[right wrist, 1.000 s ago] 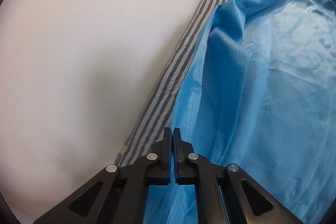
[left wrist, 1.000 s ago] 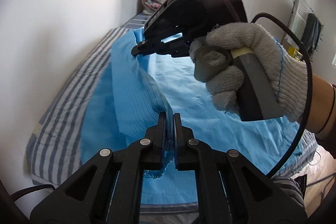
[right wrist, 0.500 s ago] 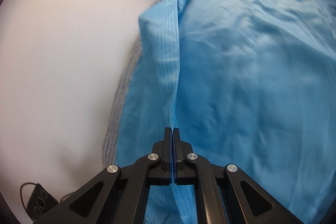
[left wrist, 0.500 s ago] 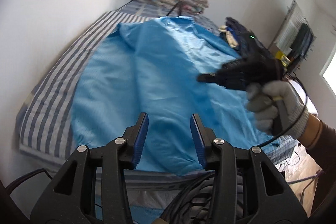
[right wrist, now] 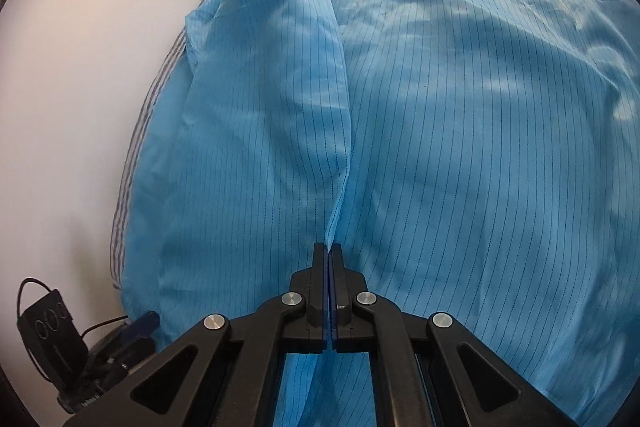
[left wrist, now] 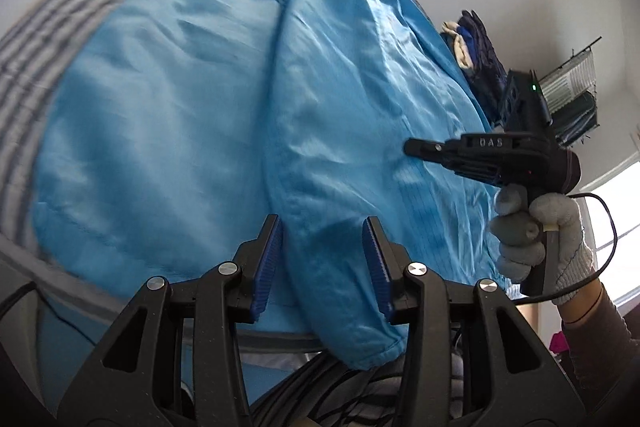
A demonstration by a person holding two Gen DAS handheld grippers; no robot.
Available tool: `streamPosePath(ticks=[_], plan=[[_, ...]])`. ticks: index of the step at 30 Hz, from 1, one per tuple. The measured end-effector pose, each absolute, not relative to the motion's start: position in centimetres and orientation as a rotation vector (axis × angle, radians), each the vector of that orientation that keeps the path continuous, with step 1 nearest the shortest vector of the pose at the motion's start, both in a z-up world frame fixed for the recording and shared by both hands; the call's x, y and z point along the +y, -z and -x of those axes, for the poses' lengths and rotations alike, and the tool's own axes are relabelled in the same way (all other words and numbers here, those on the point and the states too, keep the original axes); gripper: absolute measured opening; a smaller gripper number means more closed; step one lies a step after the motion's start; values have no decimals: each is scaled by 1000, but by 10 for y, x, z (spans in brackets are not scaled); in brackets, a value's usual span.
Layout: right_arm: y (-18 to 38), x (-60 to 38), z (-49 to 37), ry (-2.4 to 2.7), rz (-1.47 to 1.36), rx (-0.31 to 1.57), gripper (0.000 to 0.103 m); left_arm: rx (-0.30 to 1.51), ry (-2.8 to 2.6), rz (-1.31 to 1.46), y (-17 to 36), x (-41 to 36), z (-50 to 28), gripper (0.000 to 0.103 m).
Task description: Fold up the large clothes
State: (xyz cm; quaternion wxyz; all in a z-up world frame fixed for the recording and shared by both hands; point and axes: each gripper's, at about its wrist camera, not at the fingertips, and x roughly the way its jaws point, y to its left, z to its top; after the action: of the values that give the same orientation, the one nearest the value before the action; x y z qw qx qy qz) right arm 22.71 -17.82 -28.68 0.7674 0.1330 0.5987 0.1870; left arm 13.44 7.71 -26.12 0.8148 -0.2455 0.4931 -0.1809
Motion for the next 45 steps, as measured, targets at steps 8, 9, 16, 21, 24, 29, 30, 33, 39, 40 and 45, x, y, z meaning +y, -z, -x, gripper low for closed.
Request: streamPosePath(ticks=[8,9,16,21,24,29,30,33,39,40,45], plan=[[291,-169,-219,-455,-284,1286,0,968,379,436,246,74,-125,0],[288,-165,-218,-465,-283,1284,0,950,373,442,241,79,-122,0],[268,-129,-195,-615,-236,1296,0,818,248,374,199,134,-87,0],[263,-88,-178,-690,-89,1306,0,887,212,431,225,161,-85,0],[267,-79,-181,-649,-14,1315,0,897,197,431,236,162,-84,0],[251,-79,-186,-638,35,1269,1,907,175,408,249,161,-87,0],[249,-78,-187,-647,38,1275,2,908,174,406,250,162,-87,0],[247,-68,-190,-653,71,1285,3,909,163,391,250,171,-85,0],[257,-65,-187,-635,103,1313,3,914,106,402,255,196,-87,0],[258,-65,-189,-630,97,1313,3,915,97,415,257,200,-88,0],[252,-60,-195,-608,92,1267,3,939,95,420,268,199,-96,0]])
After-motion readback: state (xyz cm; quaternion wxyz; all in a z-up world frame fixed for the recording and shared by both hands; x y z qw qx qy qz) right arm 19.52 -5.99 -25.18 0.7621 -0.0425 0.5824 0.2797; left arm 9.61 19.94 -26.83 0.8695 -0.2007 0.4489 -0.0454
